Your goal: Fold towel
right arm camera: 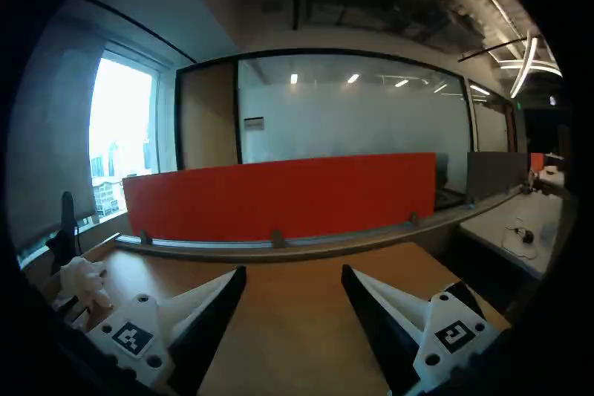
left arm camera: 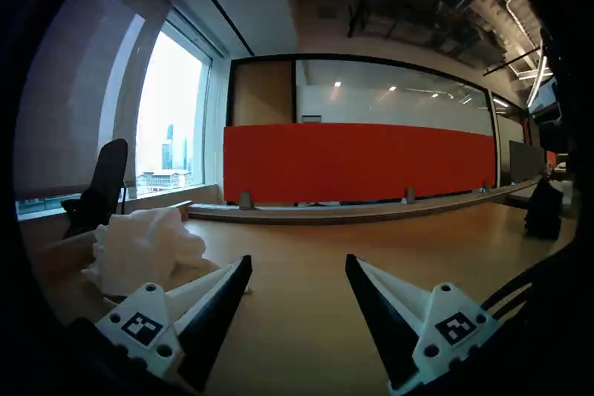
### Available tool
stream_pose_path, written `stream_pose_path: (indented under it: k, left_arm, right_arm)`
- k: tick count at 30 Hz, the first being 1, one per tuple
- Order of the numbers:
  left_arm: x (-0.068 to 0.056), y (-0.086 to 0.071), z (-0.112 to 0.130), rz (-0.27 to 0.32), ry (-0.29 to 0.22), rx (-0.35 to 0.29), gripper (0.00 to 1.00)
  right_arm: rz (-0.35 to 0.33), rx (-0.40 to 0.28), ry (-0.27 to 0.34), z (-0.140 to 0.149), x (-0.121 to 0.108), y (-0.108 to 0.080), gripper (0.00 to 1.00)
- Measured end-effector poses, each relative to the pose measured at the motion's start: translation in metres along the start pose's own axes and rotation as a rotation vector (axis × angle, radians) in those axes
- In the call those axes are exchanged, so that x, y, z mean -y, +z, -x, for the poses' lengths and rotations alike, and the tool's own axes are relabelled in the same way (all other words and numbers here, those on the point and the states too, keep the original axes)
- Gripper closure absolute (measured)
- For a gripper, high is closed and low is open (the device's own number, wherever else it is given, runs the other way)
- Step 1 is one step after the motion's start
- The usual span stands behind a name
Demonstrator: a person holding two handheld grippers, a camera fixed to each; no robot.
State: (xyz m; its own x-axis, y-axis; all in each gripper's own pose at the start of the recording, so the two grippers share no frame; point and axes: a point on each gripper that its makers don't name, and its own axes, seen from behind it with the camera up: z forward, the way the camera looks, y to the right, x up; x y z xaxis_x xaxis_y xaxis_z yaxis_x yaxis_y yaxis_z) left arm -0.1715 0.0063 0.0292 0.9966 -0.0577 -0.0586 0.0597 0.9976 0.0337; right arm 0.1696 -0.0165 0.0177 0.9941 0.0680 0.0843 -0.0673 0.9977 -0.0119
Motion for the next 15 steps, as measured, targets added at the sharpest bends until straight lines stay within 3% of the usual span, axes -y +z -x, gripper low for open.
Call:
stream_pose_path:
  k: [15]
  left_arm:
    - [0.0,0.001,0.001,0.0,0.0,0.0,0.07]
  right_arm:
    - [0.003,-0.101,-0.033,-0.037,-0.038,-0.015,0.01]
